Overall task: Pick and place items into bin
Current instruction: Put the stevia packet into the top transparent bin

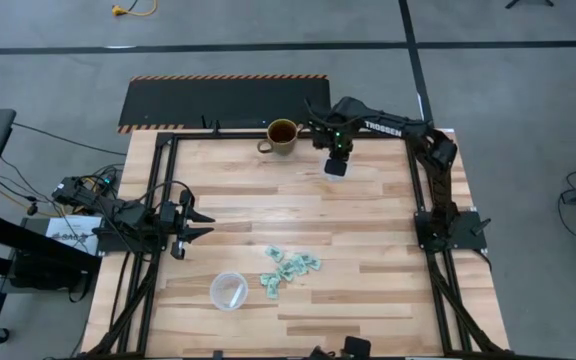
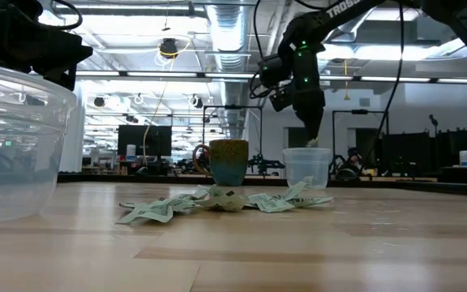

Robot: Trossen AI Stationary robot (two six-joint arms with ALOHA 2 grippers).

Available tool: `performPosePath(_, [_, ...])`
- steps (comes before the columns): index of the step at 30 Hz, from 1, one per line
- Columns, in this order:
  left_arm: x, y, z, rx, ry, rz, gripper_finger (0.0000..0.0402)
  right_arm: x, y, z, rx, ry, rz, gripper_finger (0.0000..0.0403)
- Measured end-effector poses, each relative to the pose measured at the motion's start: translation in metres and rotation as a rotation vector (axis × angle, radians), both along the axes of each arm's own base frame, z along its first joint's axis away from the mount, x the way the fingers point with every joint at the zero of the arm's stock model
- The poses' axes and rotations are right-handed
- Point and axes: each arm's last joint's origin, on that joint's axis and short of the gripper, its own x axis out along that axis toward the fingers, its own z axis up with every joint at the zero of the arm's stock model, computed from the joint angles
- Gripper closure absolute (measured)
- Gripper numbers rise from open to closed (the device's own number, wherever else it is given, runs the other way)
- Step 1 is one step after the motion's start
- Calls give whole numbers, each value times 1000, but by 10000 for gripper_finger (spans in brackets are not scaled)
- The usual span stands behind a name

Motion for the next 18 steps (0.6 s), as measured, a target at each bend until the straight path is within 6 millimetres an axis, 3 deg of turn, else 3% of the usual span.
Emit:
performPosePath(10, [0, 0, 0, 0, 0, 0, 304, 11, 9, -1, -27, -42, 27, 328])
performPosePath(18, [0, 0, 0, 0, 0, 0, 304, 16, 33, 6, 10, 21, 78, 298])
